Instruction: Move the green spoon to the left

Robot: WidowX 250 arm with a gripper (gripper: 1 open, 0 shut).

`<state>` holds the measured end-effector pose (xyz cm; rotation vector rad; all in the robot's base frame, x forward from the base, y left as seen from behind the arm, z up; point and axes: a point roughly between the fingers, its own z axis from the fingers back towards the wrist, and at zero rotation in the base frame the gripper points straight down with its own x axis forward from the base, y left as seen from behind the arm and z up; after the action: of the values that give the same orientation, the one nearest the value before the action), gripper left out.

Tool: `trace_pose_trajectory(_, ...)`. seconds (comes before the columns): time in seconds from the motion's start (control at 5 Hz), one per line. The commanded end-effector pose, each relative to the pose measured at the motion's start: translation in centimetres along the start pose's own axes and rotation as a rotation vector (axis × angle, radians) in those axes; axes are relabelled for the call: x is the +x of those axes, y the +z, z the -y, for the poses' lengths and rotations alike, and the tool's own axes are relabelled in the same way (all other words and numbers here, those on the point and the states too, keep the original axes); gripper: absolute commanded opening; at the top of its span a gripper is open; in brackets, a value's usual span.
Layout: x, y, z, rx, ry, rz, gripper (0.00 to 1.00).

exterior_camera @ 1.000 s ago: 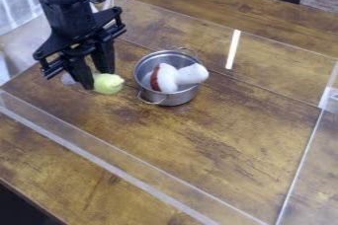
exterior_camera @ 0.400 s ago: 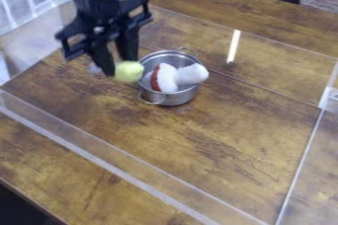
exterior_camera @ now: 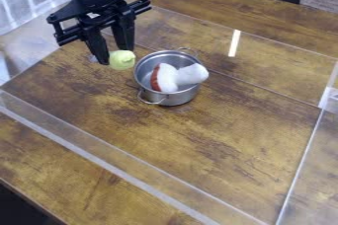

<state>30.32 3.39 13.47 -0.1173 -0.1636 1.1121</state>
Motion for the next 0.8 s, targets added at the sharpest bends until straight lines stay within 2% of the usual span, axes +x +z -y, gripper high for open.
trace_pose_trajectory(0.0, 0.4, 0.7, -0.4, -0.020, -0.039, 0.014, 0.00)
trace_pose_trajectory(0.2, -0.2, -0.8, -0.6, -0.012, -0.037, 0.012, 1.00)
trace_pose_trajectory(0.4, 0.3, -1.7, -2.0, 0.004, -0.039, 0.009, 1.00)
trace_pose_trajectory(0.6, 1.0, -3.0, -3.3, 0.017, 0.015, 0.010, 1.00)
